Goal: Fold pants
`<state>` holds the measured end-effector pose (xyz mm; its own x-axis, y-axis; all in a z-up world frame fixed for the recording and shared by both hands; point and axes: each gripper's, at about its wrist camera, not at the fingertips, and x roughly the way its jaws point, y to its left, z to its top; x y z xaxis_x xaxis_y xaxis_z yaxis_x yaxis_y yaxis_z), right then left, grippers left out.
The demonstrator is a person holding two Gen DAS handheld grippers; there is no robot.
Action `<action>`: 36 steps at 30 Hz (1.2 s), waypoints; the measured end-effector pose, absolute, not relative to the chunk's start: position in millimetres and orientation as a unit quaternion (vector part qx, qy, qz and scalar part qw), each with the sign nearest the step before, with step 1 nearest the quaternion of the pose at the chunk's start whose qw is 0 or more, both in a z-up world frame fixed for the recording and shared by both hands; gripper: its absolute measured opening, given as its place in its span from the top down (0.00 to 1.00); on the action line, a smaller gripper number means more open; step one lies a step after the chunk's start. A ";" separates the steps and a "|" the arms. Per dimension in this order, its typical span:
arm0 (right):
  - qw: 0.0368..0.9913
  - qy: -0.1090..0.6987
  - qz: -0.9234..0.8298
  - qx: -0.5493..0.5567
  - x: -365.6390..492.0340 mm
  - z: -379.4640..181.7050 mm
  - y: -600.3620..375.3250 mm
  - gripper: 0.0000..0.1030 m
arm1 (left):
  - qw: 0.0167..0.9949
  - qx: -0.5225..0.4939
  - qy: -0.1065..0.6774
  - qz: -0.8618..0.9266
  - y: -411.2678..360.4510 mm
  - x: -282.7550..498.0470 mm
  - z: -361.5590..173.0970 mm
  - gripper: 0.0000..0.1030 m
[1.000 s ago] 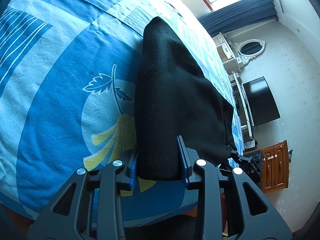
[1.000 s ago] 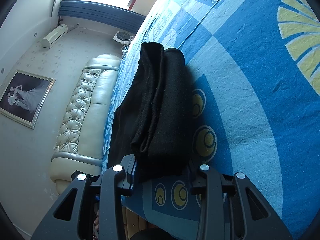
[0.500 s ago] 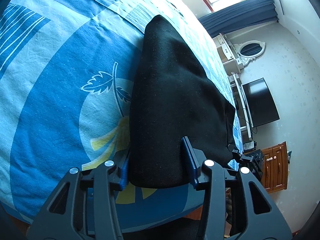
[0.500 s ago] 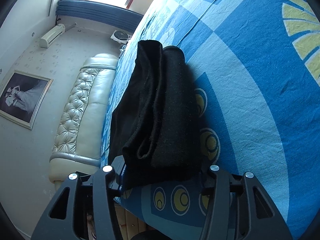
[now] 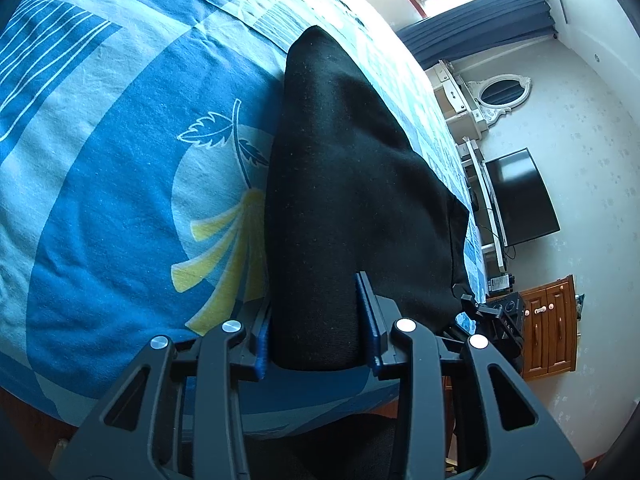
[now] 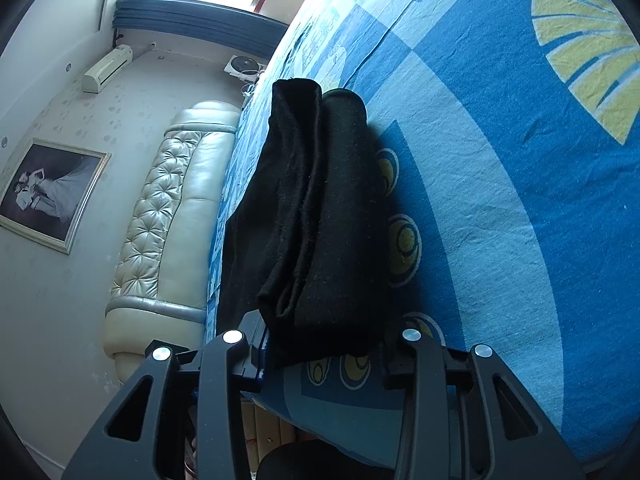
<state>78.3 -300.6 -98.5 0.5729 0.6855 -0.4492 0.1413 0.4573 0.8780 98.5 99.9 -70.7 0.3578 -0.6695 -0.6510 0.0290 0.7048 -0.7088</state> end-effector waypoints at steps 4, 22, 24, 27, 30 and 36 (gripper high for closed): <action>0.731 0.426 0.191 0.498 81.4 -100.7 -301.3 0.56 | 0.765 -0.308 0.521 -0.220 101.5 103.0 -73.7 0.46; 0.748 0.436 0.220 0.450 65.3 -79.9 -295.8 0.31 | 0.793 -0.274 0.506 -0.200 73.8 92.6 -62.8 0.02; 0.759 0.441 0.212 0.430 57.3 -74.6 -295.7 0.29 | 0.816 -0.232 0.500 -0.173 65.3 84.1 -56.2 0.02; 0.774 0.441 0.197 0.410 46.7 -67.7 -295.6 0.27 | 0.843 -0.185 0.486 -0.139 56.0 68.2 -47.4 0.02; 0.785 0.448 0.171 0.391 43.4 -59.7 -293.2 0.26 | 0.863 -0.168 0.462 -0.117 51.8 48.7 -35.3 0.02; 0.850 0.440 0.107 0.271 23.8 -33.0 -278.5 0.21 | 0.892 -0.085 0.433 -0.100 32.0 14.3 -7.9 0.02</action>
